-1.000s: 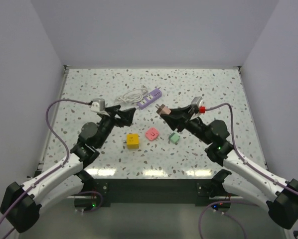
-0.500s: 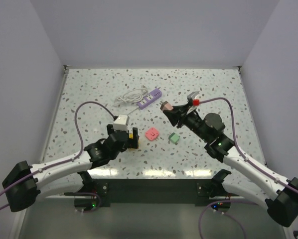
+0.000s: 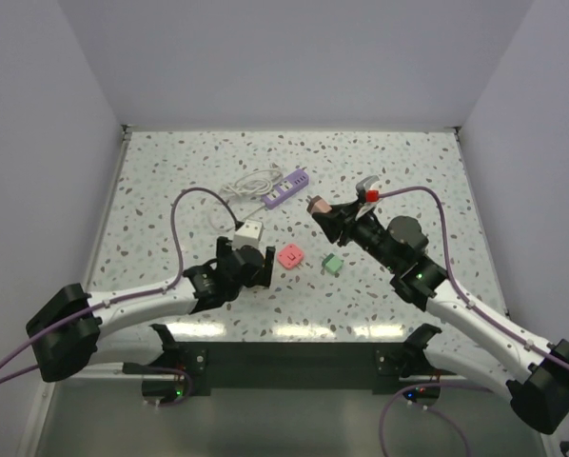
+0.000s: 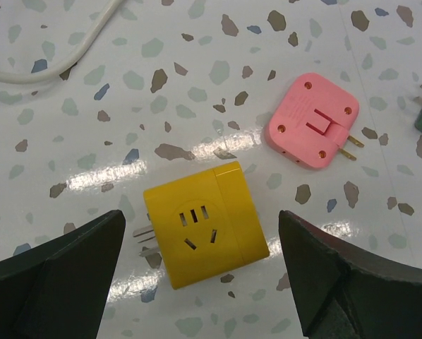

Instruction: Insert the plug

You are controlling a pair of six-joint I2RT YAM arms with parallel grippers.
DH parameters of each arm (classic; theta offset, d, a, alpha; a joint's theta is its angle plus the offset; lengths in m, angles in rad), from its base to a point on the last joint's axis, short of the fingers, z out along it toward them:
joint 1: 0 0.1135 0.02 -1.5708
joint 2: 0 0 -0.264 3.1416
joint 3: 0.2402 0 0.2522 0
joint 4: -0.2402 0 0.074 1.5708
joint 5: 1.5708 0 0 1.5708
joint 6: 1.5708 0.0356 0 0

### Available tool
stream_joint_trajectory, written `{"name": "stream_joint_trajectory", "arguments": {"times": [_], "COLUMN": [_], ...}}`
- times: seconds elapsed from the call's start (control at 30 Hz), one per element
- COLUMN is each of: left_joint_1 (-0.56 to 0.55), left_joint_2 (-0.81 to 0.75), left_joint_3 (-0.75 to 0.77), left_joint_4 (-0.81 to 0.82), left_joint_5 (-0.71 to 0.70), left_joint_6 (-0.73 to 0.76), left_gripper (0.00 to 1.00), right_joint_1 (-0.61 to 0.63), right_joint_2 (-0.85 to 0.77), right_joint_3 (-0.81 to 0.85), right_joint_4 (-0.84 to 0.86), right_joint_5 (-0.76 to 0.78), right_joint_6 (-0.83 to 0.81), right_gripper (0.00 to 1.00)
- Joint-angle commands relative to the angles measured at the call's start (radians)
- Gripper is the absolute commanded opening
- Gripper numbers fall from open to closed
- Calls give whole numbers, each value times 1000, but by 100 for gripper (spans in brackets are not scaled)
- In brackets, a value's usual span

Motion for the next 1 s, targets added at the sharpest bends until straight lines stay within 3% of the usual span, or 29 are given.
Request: {"name": "stream_joint_trajectory", "arguments": {"times": [0.0,0.43,0.73,0.97], "left_joint_1": [-3,0,0,18], "left_joint_2": [13,148,164,171], "left_joint_3": [44,69,80,47], "left_joint_4": [-12,-3,84,227], "left_joint_5": [-21,-12,7,83], "left_joint_6": [30,64,166,310], "left_gripper": [96,93,74,71], "right_joint_1": [-1,-1,-1,-1], "right_joint_2": [-13,-12,-17,-17], "right_joint_3": [40,41,38,45], "right_joint_4": [21,21,14,-7], "right_joint_5": [-2,-6,7,18], "right_joint_6": [-15,-18,-24,-33], "right_gripper": [0,0,0,0]}}
